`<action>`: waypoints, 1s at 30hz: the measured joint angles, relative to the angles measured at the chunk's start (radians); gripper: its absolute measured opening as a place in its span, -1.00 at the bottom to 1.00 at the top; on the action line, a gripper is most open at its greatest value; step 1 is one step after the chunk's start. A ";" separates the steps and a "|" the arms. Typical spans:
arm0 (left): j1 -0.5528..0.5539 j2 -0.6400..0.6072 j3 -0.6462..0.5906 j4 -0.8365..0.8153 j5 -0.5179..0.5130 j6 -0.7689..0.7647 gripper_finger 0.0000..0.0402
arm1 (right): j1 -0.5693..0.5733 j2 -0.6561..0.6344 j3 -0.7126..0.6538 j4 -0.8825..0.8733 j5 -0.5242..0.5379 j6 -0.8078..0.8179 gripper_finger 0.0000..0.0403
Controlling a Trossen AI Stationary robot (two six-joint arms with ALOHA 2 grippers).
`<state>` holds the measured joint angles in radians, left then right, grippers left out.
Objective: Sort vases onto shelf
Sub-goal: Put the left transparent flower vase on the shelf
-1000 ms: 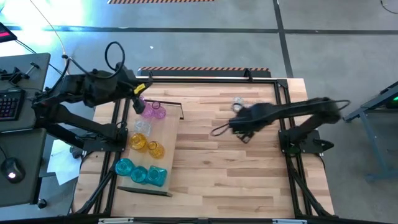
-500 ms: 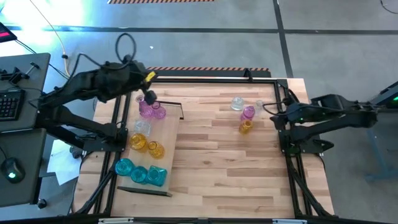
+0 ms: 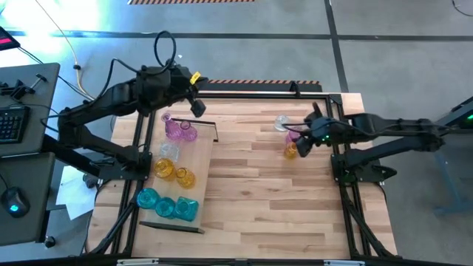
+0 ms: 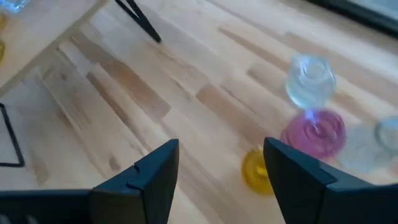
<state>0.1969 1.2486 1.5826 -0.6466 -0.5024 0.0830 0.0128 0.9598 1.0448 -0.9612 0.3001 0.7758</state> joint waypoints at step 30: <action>0.032 0.020 0.000 -0.009 -0.005 0.181 -0.97 | -0.143 0.073 0.054 0.118 0.115 -0.126 0.07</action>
<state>0.2291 1.2683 1.5829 -0.6560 -0.5076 0.2641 -0.1297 1.0330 1.0985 -0.8431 0.4153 0.6494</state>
